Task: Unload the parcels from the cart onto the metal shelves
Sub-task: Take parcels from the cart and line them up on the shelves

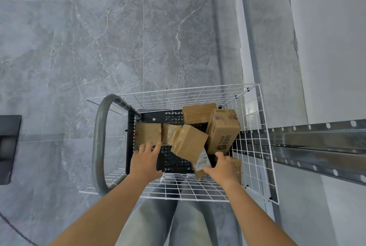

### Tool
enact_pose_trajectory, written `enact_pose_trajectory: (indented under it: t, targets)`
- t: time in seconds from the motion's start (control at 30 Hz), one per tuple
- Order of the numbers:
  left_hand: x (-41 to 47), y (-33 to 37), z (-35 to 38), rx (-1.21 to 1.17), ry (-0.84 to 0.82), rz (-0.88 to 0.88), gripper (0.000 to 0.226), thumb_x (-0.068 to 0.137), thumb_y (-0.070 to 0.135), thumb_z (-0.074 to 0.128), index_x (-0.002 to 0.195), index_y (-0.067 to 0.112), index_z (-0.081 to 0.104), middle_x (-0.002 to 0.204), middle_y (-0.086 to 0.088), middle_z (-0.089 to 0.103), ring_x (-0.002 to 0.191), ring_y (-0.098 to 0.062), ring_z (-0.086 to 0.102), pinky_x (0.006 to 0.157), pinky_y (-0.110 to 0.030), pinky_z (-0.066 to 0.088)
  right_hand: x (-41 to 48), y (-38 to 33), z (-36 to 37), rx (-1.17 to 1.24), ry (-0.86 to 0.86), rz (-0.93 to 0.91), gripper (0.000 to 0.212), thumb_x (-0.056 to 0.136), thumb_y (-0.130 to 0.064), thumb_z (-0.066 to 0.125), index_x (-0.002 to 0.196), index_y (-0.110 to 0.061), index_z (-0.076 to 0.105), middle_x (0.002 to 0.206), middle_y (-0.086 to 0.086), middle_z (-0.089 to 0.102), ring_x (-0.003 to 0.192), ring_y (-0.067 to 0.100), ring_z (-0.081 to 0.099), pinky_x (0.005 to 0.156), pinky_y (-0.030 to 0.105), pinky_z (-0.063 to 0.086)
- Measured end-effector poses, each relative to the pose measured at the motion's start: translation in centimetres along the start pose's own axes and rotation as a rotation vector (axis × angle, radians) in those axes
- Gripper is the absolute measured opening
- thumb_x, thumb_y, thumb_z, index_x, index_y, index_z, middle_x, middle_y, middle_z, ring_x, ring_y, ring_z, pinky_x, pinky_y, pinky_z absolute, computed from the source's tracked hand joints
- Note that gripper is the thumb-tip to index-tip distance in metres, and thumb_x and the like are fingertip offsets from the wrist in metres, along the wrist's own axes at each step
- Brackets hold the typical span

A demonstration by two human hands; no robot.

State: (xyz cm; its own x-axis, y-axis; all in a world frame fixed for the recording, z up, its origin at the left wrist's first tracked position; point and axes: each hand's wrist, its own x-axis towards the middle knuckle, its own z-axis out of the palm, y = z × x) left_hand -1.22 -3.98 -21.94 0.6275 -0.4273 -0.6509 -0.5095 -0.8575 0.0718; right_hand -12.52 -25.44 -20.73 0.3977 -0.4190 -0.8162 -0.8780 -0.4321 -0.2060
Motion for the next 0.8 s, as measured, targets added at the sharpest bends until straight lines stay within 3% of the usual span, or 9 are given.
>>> enact_pose_trajectory:
  t: [0.13, 0.3, 0.43, 0.67, 0.8]
  targets:
    - [1.5, 0.8, 1.9, -0.088, -0.086, 0.022, 0.096, 0.075, 0.048, 0.069, 0.149, 0.025, 0.011, 0.147, -0.004, 0.024, 0.134, -0.025, 0.028, 0.106, -0.039, 0.037, 3.1, 1.6, 1.7, 0.123, -0.062, 0.010, 0.065, 0.079, -0.034, 0.071, 0.131, -0.013, 0.040, 0.130, 0.015, 0.048, 0.119, 0.031, 0.047, 0.097, 0.047, 0.046]
    - [4.5, 3.1, 5.0, -0.215, -0.167, -0.030, 0.099, 0.075, 0.044, 0.070, 0.149, 0.027, 0.008, 0.151, 0.000, 0.015, 0.137, -0.025, 0.023, 0.107, -0.042, 0.036, 6.9, 3.2, 2.7, 0.287, -0.165, 0.064, 0.065, 0.085, -0.025, 0.069, 0.137, -0.012, 0.033, 0.110, 0.006, 0.048, 0.098, 0.021, 0.048, 0.084, 0.032, 0.043]
    - [7.2, 4.9, 7.4, -0.296, -0.151, -0.040, 0.096, 0.075, 0.042, 0.070, 0.148, 0.025, 0.010, 0.149, 0.002, 0.015, 0.135, -0.023, 0.025, 0.104, -0.040, 0.038, 10.5, 4.6, 3.4, 0.358, -0.205, 0.084, 0.077, 0.084, -0.030, 0.071, 0.144, -0.012, 0.026, 0.137, 0.014, 0.046, 0.119, 0.027, 0.049, 0.095, 0.036, 0.044]
    - [12.0, 6.7, 9.9, -0.460, -0.123, -0.125, 0.104, 0.075, 0.042, 0.072, 0.151, 0.025, 0.002, 0.156, 0.001, 0.010, 0.141, -0.024, 0.018, 0.108, -0.045, 0.035, 16.0, 4.8, 4.2, 0.554, -0.336, 0.101, 0.086, 0.086, -0.029, 0.071, 0.151, -0.018, 0.015, 0.153, 0.011, 0.030, 0.135, 0.028, 0.037, 0.102, 0.038, 0.039]
    - [14.1, 7.7, 11.5, -0.764, -0.083, -0.273, 0.103, 0.076, 0.035, 0.075, 0.150, 0.026, 0.004, 0.155, -0.004, 0.019, 0.139, -0.026, 0.027, 0.108, -0.047, 0.035, 17.6, 3.9, 5.4, 0.653, -0.378, 0.111, 0.090, 0.086, -0.024, 0.071, 0.153, -0.021, 0.011, 0.157, 0.004, 0.022, 0.141, 0.025, 0.029, 0.107, 0.040, 0.035]
